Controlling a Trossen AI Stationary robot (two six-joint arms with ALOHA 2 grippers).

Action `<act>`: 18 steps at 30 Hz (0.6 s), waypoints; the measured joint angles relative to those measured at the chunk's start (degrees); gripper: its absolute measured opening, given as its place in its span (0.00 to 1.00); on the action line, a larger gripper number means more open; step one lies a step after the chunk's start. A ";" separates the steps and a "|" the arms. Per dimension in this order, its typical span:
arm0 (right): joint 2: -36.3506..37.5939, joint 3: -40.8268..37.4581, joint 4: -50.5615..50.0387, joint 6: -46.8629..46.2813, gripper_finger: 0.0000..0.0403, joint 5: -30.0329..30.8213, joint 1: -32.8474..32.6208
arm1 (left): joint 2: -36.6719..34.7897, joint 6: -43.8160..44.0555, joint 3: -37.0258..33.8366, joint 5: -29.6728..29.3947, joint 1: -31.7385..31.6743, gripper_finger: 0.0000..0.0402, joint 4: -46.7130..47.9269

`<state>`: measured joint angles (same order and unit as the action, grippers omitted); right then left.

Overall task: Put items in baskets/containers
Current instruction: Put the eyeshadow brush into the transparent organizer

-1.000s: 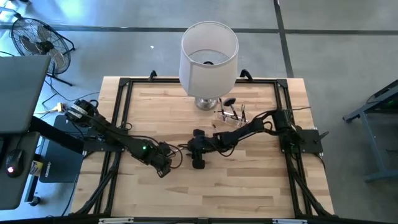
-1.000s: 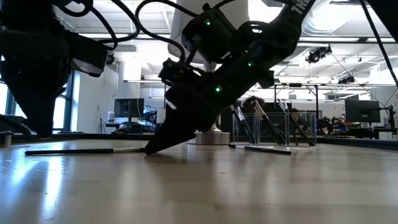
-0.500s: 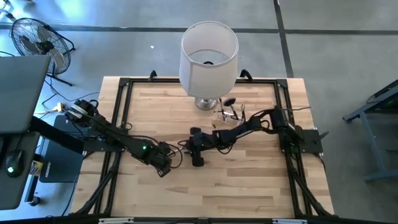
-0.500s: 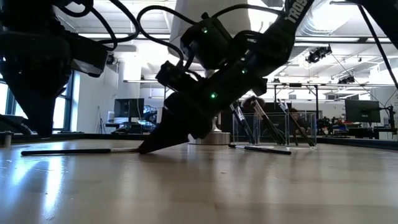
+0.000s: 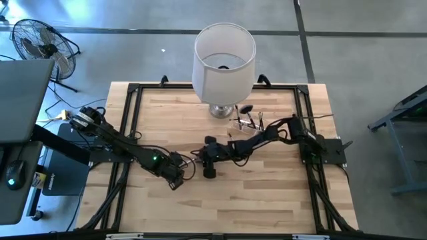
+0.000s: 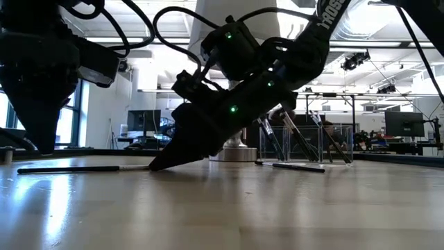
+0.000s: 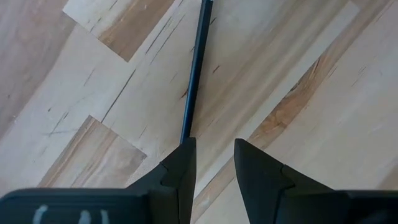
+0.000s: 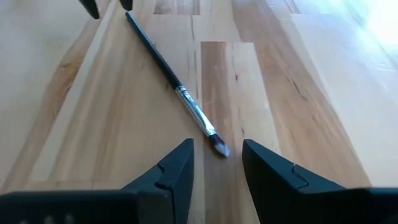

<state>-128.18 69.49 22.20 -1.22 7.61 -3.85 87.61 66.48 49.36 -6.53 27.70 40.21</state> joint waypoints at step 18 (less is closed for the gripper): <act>-0.07 -0.02 0.14 7.72 0.27 -6.30 0.69 | 0.00 0.06 0.00 -1.11 -0.84 0.26 -0.35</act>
<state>-128.25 69.47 22.34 6.50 1.31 -3.16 87.61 66.53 49.36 -7.65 26.86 39.86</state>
